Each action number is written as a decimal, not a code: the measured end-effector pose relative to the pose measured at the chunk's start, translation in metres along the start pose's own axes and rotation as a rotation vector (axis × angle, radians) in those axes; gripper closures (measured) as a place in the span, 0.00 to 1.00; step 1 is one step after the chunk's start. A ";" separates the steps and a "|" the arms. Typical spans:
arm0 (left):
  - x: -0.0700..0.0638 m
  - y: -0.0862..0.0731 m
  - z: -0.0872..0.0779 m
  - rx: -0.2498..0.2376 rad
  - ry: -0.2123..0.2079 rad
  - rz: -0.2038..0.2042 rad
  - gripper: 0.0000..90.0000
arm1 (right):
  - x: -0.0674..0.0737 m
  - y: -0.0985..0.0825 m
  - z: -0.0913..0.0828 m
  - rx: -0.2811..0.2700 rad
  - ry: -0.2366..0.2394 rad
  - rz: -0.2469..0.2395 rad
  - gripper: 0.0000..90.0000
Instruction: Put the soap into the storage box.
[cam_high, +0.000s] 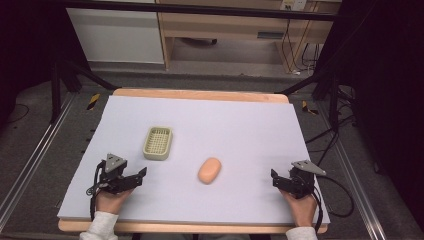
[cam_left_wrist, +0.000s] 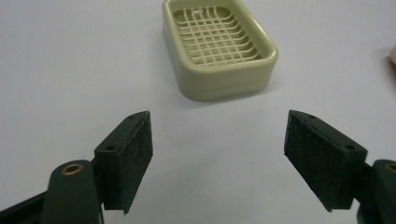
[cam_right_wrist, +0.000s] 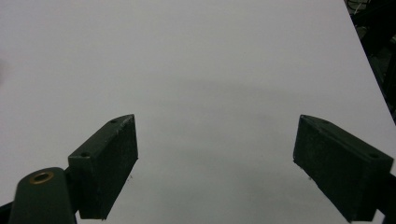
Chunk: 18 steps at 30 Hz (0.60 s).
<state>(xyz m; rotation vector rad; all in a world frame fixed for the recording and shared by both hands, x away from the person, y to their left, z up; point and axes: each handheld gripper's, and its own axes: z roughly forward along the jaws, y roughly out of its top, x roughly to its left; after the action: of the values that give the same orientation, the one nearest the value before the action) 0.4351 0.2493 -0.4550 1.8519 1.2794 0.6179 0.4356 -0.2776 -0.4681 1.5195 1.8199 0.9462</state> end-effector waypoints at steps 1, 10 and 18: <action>-0.002 0.001 -0.001 0.001 -0.006 0.007 0.25 | 0.001 0.000 -0.001 0.000 0.002 -0.006 0.16; -0.016 0.004 -0.003 0.003 -0.032 0.037 0.25 | 0.005 0.001 -0.003 -0.012 -0.006 -0.030 0.14; -0.025 0.007 -0.004 0.004 -0.047 0.058 0.25 | 0.005 0.001 -0.003 -0.009 -0.009 -0.029 0.14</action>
<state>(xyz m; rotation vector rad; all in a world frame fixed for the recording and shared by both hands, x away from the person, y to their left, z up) 0.4262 0.2266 -0.4462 1.9014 1.2011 0.5999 0.4326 -0.2728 -0.4659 1.4854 1.8238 0.9312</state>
